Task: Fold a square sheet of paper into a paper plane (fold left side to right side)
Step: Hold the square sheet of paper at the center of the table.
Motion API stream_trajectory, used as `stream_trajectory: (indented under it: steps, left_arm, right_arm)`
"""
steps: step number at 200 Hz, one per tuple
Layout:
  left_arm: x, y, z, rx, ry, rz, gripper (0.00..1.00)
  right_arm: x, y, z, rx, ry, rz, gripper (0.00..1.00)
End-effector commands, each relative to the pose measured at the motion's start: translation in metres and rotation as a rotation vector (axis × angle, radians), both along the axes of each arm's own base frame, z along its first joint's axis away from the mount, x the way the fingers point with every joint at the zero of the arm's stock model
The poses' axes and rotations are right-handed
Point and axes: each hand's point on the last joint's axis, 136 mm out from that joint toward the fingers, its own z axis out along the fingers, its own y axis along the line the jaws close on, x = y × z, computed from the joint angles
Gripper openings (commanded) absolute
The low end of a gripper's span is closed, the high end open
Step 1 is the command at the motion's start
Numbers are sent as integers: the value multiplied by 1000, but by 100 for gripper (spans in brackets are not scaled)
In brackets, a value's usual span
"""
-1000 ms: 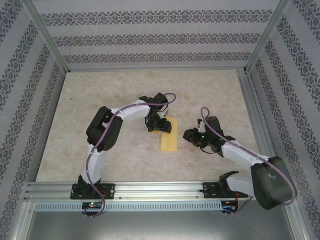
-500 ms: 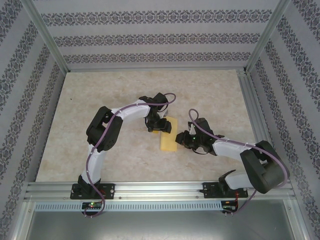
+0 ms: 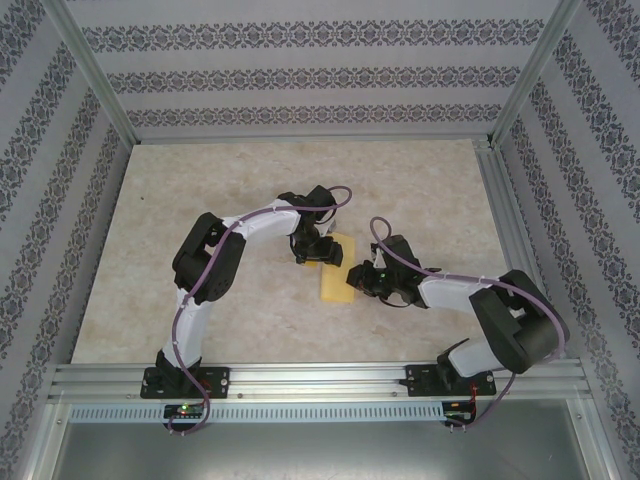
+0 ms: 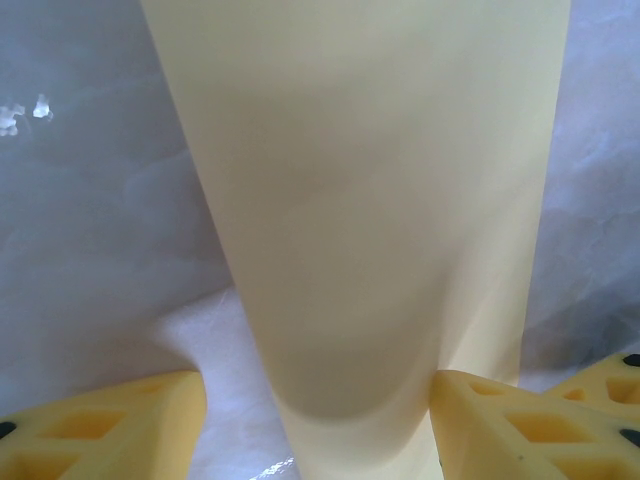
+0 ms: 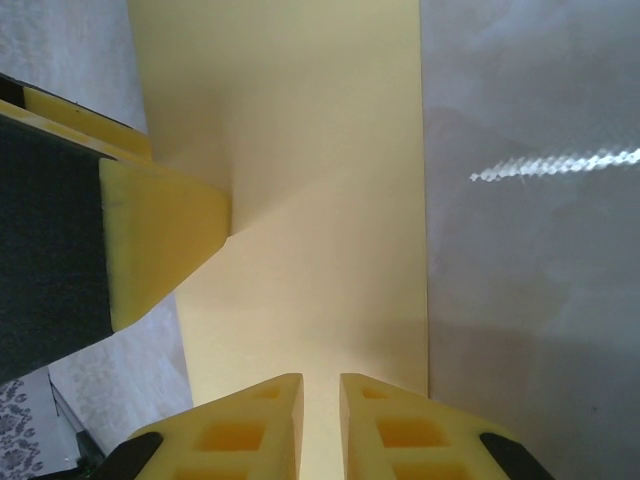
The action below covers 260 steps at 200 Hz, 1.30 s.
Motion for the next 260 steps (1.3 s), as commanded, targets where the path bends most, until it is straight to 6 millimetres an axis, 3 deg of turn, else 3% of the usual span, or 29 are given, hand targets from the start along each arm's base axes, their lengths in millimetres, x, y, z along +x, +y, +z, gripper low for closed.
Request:
stream_trajectory:
  steps: [1,95,142,175,222,244,260]
  left_arm:
    - [-8,-9,-32,17,3,-54,64]
    - [-7,-10,-31,16,-2,-55,64]
    - [-3,-9,-19,18,-31,-58,67]
    - [5,-12,8,-13,-81,-55,74]
    - [25,-2,69,-45,-198,-32,82]
    - [31,6,98,-63,-258,-12,83]
    - [30,1,115,-122,-286,-6,78]
  right_arm:
    - [8,7,5,0,-27,-1,17]
    - [-1,3,-23,-73,57,8,15]
    - [-10,-8,-38,-141,98,7,15]
    - [-13,-11,-45,-160,119,8,15]
    - [-16,-14,-52,-177,139,2,14]
    - [-14,-13,-52,-173,138,2,14]
    - [-14,-13,-52,-174,138,0,14]
